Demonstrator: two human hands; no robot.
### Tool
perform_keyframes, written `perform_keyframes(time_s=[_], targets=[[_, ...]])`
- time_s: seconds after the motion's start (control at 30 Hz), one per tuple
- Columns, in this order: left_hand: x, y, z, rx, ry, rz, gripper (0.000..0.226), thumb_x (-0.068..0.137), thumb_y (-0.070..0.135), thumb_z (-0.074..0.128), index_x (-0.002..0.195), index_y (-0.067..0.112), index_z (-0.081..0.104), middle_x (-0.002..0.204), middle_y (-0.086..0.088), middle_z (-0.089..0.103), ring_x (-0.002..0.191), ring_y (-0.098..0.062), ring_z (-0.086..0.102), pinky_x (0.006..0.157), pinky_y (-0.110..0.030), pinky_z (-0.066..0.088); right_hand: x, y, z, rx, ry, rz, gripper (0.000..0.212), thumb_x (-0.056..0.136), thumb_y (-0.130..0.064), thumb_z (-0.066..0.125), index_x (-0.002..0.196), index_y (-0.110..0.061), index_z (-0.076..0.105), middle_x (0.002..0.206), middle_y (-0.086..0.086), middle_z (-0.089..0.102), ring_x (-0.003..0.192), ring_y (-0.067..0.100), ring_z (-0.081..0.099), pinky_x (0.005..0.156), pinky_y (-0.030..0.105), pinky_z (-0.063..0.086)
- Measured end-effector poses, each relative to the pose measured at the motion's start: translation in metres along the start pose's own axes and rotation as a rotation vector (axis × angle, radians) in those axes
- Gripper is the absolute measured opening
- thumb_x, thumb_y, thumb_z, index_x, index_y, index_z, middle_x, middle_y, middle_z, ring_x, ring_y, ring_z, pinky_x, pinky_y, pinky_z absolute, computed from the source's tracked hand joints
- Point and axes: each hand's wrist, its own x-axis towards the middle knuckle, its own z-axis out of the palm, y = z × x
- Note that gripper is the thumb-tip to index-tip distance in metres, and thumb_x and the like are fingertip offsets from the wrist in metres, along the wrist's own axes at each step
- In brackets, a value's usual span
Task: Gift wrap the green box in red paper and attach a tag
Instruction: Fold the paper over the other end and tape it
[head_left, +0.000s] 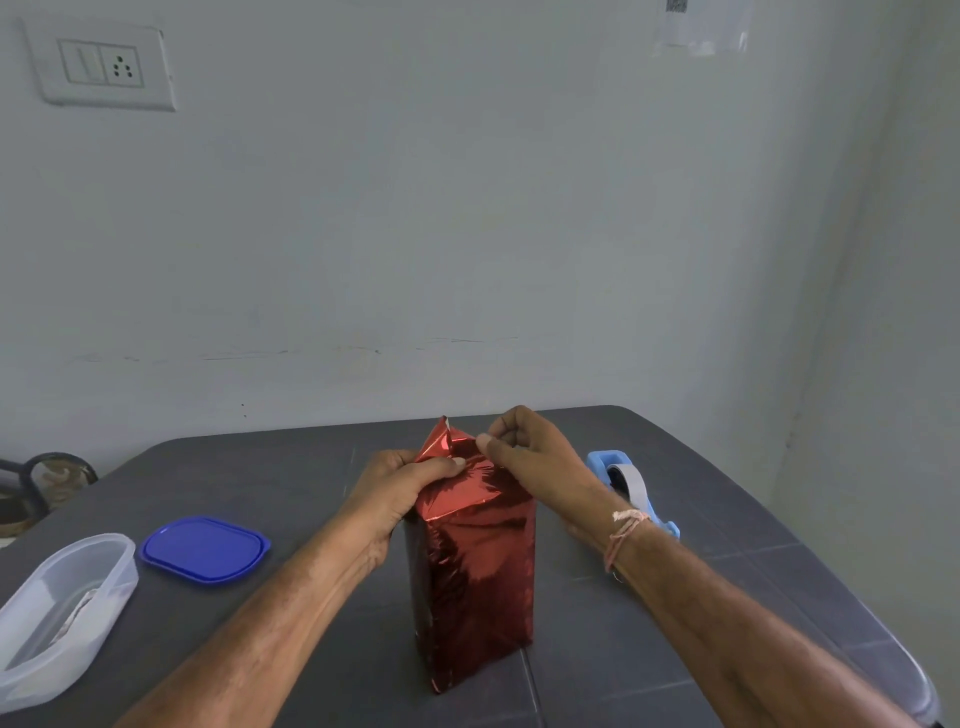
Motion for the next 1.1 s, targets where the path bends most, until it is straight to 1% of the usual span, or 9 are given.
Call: perform_keyframes(time_s=[0.1, 0.23, 0.43, 0.53, 0.63, 0.7, 0.8, 0.97, 1.1], targets=[[-0.002, -0.002, 0.001, -0.012, 0.043, 0.015, 0.019, 0.075, 0.027, 0.087, 0.075, 0.012, 0.076, 0.08, -0.014, 0.078, 0.07, -0.023, 0.069, 0.076, -0.035, 0.05, -0.003, -0.003, -0.008, 0.131, -0.067, 0.051, 0.019, 0.102, -0.035, 0.06, 0.106, -0.016, 0.062, 0.094, -0.002, 0.072, 0.077, 0.006, 0.061, 0.066, 0.016, 0.047], [-0.005, -0.003, 0.004, -0.038, 0.079, 0.015, 0.024, 0.078, 0.025, 0.086, 0.088, 0.005, 0.078, 0.079, -0.012, 0.077, 0.066, -0.019, 0.068, 0.065, -0.027, 0.049, -0.012, 0.001, -0.02, 0.292, -0.089, 0.076, 0.024, 0.103, -0.038, 0.058, 0.114, -0.017, 0.063, 0.109, -0.001, 0.078, 0.086, 0.011, 0.068, 0.073, 0.027, 0.055], [-0.012, -0.002, 0.008, -0.055, 0.128, 0.032, 0.012, 0.081, 0.02, 0.083, 0.084, 0.009, 0.078, 0.068, -0.004, 0.074, 0.056, -0.011, 0.064, 0.047, -0.015, 0.045, -0.028, 0.028, -0.043, 0.44, 0.08, 0.146, 0.026, 0.1, -0.031, 0.064, 0.118, -0.011, 0.067, 0.112, 0.004, 0.077, 0.088, 0.019, 0.07, 0.075, 0.032, 0.059], [-0.018, 0.0, 0.009, -0.063, 0.131, 0.047, 0.007, 0.084, 0.015, 0.08, 0.083, 0.009, 0.076, 0.061, 0.0, 0.072, 0.048, -0.006, 0.064, 0.042, -0.011, 0.042, -0.04, 0.05, -0.062, 0.214, 0.299, 0.157, 0.015, 0.099, -0.028, 0.066, 0.107, -0.016, 0.072, 0.099, 0.0, 0.074, 0.083, 0.015, 0.066, 0.066, 0.026, 0.056], [-0.019, 0.002, 0.01, -0.055, 0.13, 0.058, 0.007, 0.084, 0.014, 0.08, 0.081, 0.011, 0.075, 0.056, 0.003, 0.07, 0.043, -0.001, 0.061, 0.041, -0.011, 0.041, -0.044, 0.085, -0.09, -0.123, 0.514, 0.267, 0.011, 0.096, -0.031, 0.066, 0.096, -0.021, 0.072, 0.097, -0.002, 0.072, 0.089, 0.018, 0.066, 0.076, 0.035, 0.056], [-0.019, 0.002, 0.01, -0.052, 0.128, 0.056, 0.009, 0.084, 0.014, 0.08, 0.079, 0.011, 0.073, 0.053, 0.004, 0.069, 0.041, -0.001, 0.06, 0.04, -0.01, 0.04, -0.046, 0.107, -0.106, -0.164, 0.477, 0.392, 0.019, 0.096, -0.035, 0.066, 0.096, -0.017, 0.072, 0.105, 0.006, 0.072, 0.097, 0.024, 0.066, 0.079, 0.041, 0.058], [-0.02, 0.003, 0.011, -0.055, 0.115, 0.052, 0.009, 0.084, 0.015, 0.08, 0.08, 0.011, 0.072, 0.053, 0.005, 0.069, 0.042, -0.001, 0.061, 0.041, -0.011, 0.042, -0.045, 0.129, -0.12, -0.078, 0.376, 0.517, 0.039, 0.096, -0.04, 0.068, 0.112, -0.005, 0.073, 0.118, 0.014, 0.068, 0.109, 0.032, 0.065, 0.067, 0.034, 0.056], [-0.021, 0.002, 0.01, -0.049, 0.105, 0.046, 0.012, 0.083, 0.019, 0.081, 0.077, 0.013, 0.072, 0.056, 0.003, 0.071, 0.051, -0.009, 0.064, 0.054, -0.022, 0.045, -0.031, 0.132, -0.133, -0.07, 0.334, 0.591, 0.042, 0.095, -0.031, 0.072, 0.118, 0.002, 0.065, 0.123, 0.019, 0.064, 0.11, 0.036, 0.066, 0.083, 0.045, 0.063], [-0.02, 0.002, 0.01, -0.055, 0.107, 0.05, 0.015, 0.083, 0.02, 0.081, 0.076, 0.014, 0.07, 0.058, 0.003, 0.071, 0.059, -0.012, 0.064, 0.058, -0.025, 0.045, -0.022, 0.123, -0.133, -0.111, 0.275, 0.675, 0.051, 0.092, -0.029, 0.076, 0.128, 0.004, 0.059, 0.13, 0.019, 0.06, 0.109, 0.036, 0.064, 0.071, 0.042, 0.063]])
